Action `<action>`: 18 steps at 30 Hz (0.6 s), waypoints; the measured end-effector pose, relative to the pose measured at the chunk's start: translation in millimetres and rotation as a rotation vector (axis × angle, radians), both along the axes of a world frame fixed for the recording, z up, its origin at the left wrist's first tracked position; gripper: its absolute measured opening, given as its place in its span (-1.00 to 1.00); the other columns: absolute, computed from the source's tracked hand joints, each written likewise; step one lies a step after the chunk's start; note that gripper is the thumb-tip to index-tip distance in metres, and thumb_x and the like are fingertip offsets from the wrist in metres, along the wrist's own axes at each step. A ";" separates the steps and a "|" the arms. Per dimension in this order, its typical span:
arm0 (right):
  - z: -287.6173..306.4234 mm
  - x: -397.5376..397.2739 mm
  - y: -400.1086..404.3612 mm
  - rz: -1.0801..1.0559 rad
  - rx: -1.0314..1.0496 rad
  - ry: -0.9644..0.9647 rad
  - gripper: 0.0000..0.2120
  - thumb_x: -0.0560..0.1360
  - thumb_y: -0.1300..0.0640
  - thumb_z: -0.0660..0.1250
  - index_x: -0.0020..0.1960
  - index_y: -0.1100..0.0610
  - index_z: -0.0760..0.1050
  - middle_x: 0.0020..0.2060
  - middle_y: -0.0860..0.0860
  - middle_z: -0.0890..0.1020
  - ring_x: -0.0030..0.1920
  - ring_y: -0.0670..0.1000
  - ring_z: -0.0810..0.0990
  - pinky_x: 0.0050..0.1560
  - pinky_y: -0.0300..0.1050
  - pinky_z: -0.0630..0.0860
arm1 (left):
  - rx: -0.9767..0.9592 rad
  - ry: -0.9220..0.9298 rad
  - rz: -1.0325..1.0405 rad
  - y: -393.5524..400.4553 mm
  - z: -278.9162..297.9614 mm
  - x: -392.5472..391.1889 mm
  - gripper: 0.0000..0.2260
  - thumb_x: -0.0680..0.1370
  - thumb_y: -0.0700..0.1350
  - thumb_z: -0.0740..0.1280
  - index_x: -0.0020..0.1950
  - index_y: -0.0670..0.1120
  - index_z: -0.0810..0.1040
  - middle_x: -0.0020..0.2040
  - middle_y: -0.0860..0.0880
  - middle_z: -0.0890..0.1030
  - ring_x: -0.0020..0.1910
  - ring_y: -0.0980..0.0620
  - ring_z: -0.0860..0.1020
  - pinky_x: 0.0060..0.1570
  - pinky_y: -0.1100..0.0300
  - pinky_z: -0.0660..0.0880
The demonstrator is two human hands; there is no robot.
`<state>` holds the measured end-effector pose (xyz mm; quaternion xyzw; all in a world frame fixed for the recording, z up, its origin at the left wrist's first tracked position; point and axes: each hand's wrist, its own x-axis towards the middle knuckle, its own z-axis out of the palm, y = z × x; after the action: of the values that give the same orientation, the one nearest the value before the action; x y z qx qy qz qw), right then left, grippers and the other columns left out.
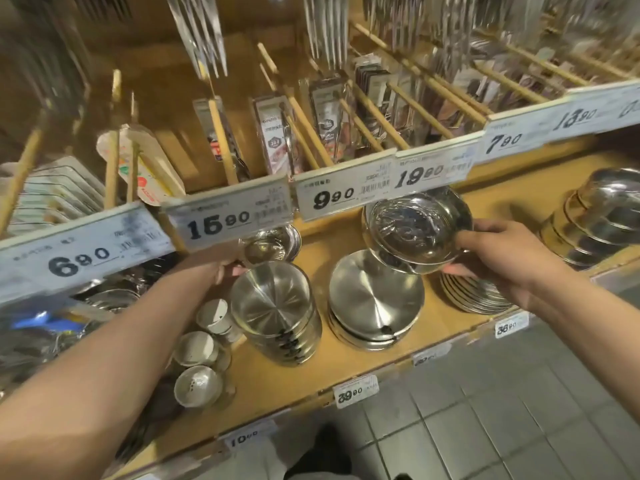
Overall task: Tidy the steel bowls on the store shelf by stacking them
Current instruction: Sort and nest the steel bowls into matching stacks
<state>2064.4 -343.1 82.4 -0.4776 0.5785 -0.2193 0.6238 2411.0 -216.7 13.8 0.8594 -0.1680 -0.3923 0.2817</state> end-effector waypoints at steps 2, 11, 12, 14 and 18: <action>4.6 -0.3 1.2 0.008 0.003 0.002 -0.82 0.53 0.41 0.33 0.11 0.35 0.61 0.03 0.35 0.69 0.06 0.30 0.70 0.04 0.09 0.68 | -0.046 0.009 0.059 3.5 10.6 4.1 -0.76 0.56 -0.36 0.33 -0.27 -0.17 0.43 -0.30 -0.11 0.48 -0.35 0.00 0.52 -0.26 0.19 0.54; 26.0 -23.1 10.0 0.032 -0.024 -0.044 -0.91 0.54 0.40 0.31 0.01 0.34 0.58 -0.07 0.32 0.70 -0.28 0.10 0.72 -0.13 -0.13 0.66 | -0.065 0.108 0.208 37.9 41.2 2.6 -0.84 0.54 -0.39 0.34 -0.17 -0.18 0.47 -0.38 -0.12 0.61 -0.49 0.05 0.58 -0.67 0.34 0.42; 27.4 -25.5 10.8 0.029 -0.023 -0.054 -0.91 0.54 0.41 0.31 0.01 0.35 0.58 -0.05 0.33 0.70 -0.29 0.10 0.71 -0.15 -0.11 0.65 | -0.063 0.141 0.231 42.3 39.1 3.4 -0.83 0.54 -0.40 0.34 -0.17 -0.18 0.48 -0.28 -0.13 0.58 -0.41 0.03 0.56 -0.65 0.33 0.45; 28.7 -31.1 11.7 0.032 -0.021 -0.061 -0.87 0.55 0.41 0.30 0.07 0.39 0.56 0.01 0.36 0.67 -0.23 0.13 0.68 -0.15 -0.07 0.64 | -0.064 0.188 0.266 50.1 37.3 2.0 -0.81 0.57 -0.40 0.30 -0.20 -0.18 0.47 -0.30 -0.12 0.56 -0.40 0.04 0.55 -0.65 0.33 0.46; 28.0 -41.1 16.5 0.050 0.015 -0.076 -0.87 0.56 0.40 0.31 0.09 0.40 0.55 0.05 0.38 0.66 -0.21 0.14 0.68 -0.18 -0.10 0.65 | -0.082 0.164 0.324 58.5 32.0 0.3 -0.74 0.67 -0.31 0.17 -0.22 -0.17 0.39 -0.65 -0.03 0.51 -0.66 0.12 0.52 -0.66 0.36 0.43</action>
<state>2023.2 -326.6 110.4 -0.4786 0.5439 -0.2173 0.6542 2411.3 -158.2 45.8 0.8281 -0.0200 -0.4034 0.3887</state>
